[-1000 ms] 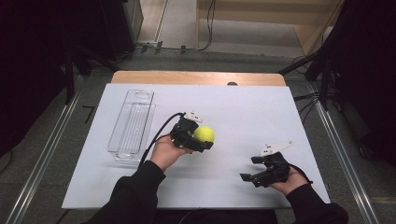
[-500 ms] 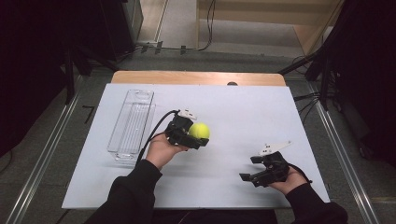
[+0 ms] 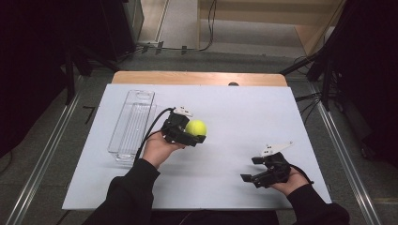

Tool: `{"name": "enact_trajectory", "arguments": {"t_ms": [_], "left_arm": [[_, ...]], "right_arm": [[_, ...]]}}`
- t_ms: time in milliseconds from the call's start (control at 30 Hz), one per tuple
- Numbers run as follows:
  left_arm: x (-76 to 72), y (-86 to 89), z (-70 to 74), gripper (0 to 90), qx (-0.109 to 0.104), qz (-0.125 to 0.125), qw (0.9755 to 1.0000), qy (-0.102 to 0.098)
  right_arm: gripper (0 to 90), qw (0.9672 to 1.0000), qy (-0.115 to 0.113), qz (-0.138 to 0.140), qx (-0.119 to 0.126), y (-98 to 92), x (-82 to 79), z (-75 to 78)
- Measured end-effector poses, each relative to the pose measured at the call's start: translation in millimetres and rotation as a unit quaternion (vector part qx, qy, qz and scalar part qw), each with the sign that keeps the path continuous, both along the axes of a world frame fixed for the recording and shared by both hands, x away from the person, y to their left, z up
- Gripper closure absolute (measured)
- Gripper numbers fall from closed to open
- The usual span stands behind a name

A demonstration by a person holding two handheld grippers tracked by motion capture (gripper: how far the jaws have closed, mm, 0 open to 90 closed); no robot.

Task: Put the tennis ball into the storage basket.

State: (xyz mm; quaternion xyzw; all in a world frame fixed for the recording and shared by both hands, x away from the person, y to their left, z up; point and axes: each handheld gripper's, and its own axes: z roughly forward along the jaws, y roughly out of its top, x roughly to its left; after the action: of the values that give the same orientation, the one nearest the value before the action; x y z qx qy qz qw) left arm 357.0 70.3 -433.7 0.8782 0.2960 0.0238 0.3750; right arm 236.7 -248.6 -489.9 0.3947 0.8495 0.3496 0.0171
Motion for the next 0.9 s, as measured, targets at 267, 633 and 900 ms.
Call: {"name": "enact_trajectory", "arguments": {"t_ms": [267,633,900], "left_arm": [[3.3,8.6,4.5,26.4,0.002,0.012,0.9999,-0.005],[5.7,16.6,9.7,26.4,0.002,0.026,0.9997,-0.004],[7.1,21.2,14.4,26.3,0.007,0.025,0.9997,0.001]], "right_arm": [[14.0,1.0000,0.000,0.000,0.001,0.0,0.1,0.0],[13.9,1.0000,0.000,0.000,0.000,0.0,0.0,0.0],[14.0,1.0000,0.000,0.001,0.000,0.0,0.1,-0.1]]}}
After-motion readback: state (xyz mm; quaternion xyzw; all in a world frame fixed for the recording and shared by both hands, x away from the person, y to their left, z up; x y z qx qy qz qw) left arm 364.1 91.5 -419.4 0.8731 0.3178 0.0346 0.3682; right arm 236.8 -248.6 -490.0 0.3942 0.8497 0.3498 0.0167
